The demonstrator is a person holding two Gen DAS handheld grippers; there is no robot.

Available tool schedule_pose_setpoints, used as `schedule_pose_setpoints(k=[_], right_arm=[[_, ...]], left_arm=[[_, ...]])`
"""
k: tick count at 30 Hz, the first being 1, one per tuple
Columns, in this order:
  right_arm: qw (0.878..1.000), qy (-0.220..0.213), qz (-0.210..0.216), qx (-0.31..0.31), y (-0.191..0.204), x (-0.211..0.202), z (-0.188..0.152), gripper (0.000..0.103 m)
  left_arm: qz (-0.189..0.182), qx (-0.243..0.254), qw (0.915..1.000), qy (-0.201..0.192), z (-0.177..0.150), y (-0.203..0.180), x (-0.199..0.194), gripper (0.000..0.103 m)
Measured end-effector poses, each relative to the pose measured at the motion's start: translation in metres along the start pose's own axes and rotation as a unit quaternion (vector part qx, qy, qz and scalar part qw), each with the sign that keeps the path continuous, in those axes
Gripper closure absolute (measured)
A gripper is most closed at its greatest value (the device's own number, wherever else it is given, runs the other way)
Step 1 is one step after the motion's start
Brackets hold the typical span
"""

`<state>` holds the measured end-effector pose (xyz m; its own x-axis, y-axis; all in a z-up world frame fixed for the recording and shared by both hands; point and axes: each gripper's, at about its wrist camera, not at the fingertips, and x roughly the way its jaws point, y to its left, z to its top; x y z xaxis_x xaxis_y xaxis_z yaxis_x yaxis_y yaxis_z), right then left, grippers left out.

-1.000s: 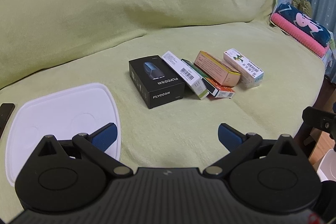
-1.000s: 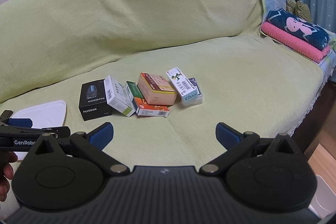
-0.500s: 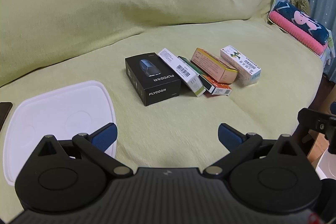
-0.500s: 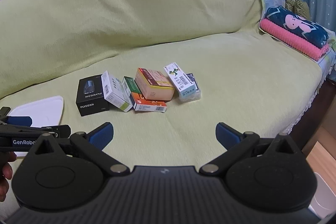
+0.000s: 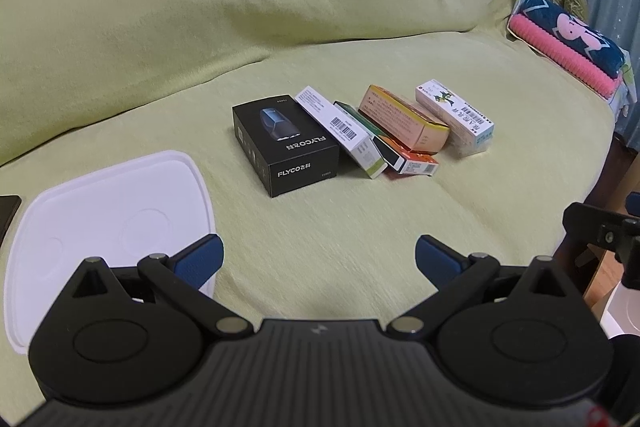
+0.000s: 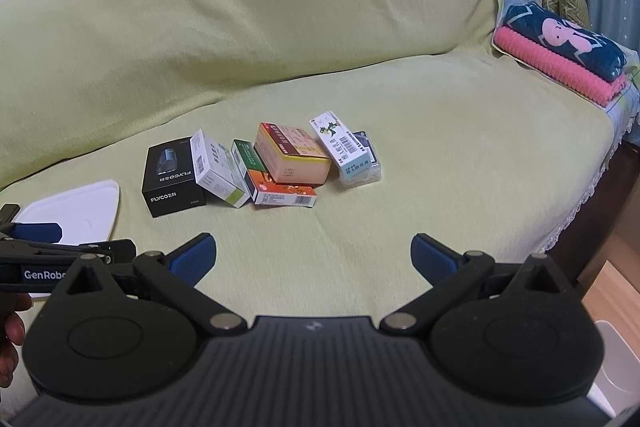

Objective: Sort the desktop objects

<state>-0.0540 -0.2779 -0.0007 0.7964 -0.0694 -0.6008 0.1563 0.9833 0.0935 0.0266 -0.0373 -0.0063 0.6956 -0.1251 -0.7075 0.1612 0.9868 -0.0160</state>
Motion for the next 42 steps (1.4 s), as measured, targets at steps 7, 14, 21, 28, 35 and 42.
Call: schedule_pose_setpoints(k=[7,14,21,28,35,42], right_arm=[[1.000,0.001,0.001,0.004,-0.0011,0.0011,-0.0014,0.000],[1.000,0.003,0.002,0.005,-0.0018,0.0020,-0.0022,0.000],[1.000,0.006,0.002,0.006,-0.0018,0.0038,-0.0030,0.000],[1.000,0.009,0.001,0.005,-0.0013,0.0053,-0.0039,0.000],[1.000,0.013,0.002,0.008,-0.0018,0.0066,-0.0052,0.000],[1.000,0.016,0.001,0.010,-0.0038,0.0077,-0.0065,0.000]], left_arm=[[0.001,0.000,1.0000,0.002,-0.0005,-0.0010,0.0002,0.000],[0.001,-0.001,1.0000,0.003,-0.0001,-0.0012,0.0015,0.000],[-0.003,-0.001,1.0000,0.006,-0.0009,-0.0011,0.0024,0.000],[-0.003,-0.002,1.0000,0.008,-0.0010,-0.0006,0.0029,0.000],[-0.002,-0.001,1.0000,0.008,-0.0009,-0.0020,0.0024,0.000],[-0.004,-0.002,0.9999,0.014,-0.0023,-0.0030,0.0056,0.000]])
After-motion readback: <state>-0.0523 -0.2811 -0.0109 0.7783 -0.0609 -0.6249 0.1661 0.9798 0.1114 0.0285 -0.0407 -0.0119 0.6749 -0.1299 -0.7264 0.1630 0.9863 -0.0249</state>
